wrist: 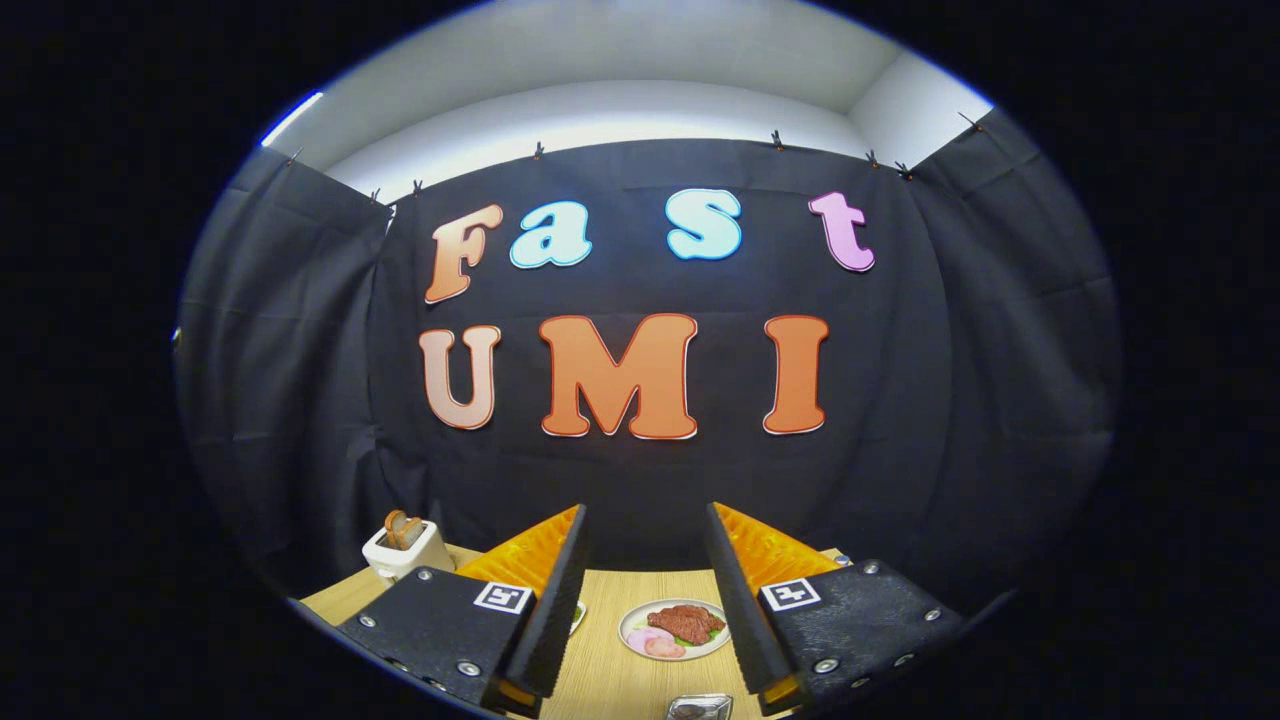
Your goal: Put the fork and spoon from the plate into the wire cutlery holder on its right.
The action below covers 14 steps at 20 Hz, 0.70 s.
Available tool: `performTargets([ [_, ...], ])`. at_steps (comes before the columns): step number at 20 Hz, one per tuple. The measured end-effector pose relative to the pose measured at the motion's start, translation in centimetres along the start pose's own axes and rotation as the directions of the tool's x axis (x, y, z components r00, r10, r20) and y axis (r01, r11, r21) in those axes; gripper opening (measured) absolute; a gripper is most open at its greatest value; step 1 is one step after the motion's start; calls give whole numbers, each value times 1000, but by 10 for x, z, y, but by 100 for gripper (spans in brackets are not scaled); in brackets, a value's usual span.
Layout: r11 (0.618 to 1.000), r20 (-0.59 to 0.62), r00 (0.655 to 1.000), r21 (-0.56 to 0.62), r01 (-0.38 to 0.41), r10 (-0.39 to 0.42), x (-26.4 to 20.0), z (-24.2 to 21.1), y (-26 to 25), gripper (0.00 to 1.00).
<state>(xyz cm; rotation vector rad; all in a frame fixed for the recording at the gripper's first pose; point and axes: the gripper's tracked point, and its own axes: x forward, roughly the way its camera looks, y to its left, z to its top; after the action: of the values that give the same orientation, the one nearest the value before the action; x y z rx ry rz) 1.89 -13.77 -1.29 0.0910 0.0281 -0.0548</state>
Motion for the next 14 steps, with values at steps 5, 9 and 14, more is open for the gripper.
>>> performTargets([
  [5, 998, 78, 997, -58, 21, -16, -3, 30, -4, 78],
  [9, 996, 137, 990, -83, 25, -13, -8, 49, 0, 78],
  [14, 994, 184, 983, -107, 30, -10, -15, 63, 5, 78],
])
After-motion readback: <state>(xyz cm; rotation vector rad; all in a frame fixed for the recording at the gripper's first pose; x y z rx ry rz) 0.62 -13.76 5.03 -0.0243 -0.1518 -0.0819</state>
